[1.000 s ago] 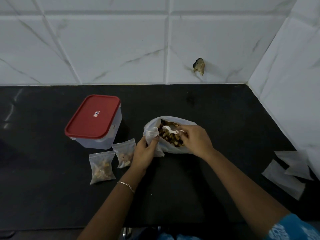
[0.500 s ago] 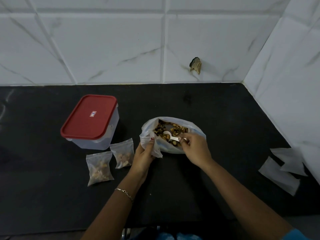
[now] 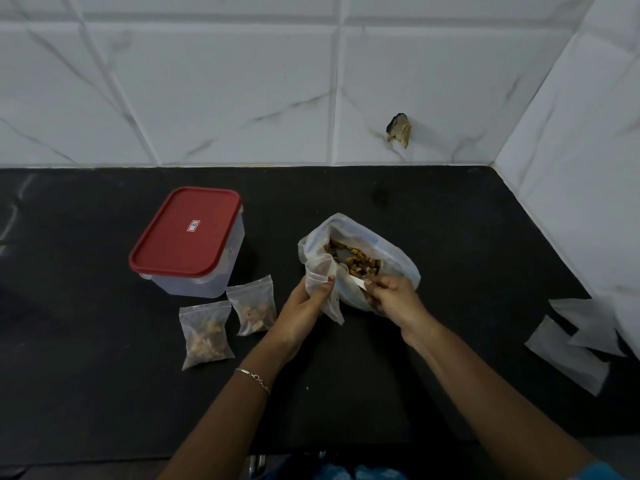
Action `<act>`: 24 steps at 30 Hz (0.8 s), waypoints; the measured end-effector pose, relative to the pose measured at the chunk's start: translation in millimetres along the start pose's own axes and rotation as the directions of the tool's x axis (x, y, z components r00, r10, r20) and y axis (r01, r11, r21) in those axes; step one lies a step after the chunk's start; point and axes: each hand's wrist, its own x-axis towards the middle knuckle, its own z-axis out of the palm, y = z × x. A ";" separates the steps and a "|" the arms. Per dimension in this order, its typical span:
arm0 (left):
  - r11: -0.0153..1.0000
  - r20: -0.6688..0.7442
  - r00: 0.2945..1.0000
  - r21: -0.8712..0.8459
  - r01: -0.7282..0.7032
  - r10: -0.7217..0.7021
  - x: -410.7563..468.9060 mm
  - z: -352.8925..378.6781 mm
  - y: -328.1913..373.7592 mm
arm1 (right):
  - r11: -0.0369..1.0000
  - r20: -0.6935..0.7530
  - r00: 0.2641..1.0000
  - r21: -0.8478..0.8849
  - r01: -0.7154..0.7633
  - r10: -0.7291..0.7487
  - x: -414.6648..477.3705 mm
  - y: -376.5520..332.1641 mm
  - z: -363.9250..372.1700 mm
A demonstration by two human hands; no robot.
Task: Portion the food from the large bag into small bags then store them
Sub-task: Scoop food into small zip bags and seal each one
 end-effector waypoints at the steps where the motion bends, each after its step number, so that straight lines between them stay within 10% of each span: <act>1: 1.000 0.012 1.000 0.025 -0.004 0.004 -0.4 1.2 1.4 | 0.992 -0.010 0.997 -0.102 0.076 -0.078 0.1 3.3 2.1; 5: 0.995 0.072 0.997 0.100 0.016 -0.023 -2.7 3.7 7.4 | 0.950 -0.014 0.981 -0.250 0.184 -0.194 -1.9 6.1 10.5; 13: 0.994 0.067 0.997 0.105 0.025 -0.032 -8.7 0.2 6.8 | 0.933 0.077 0.973 0.274 -0.232 0.219 -0.3 -10.2 4.4; 24: 0.986 -0.193 0.976 0.152 -0.072 0.101 -20.2 -10.0 -2.5 | 0.957 0.045 0.990 0.254 -0.142 0.135 -2.5 -18.8 -10.4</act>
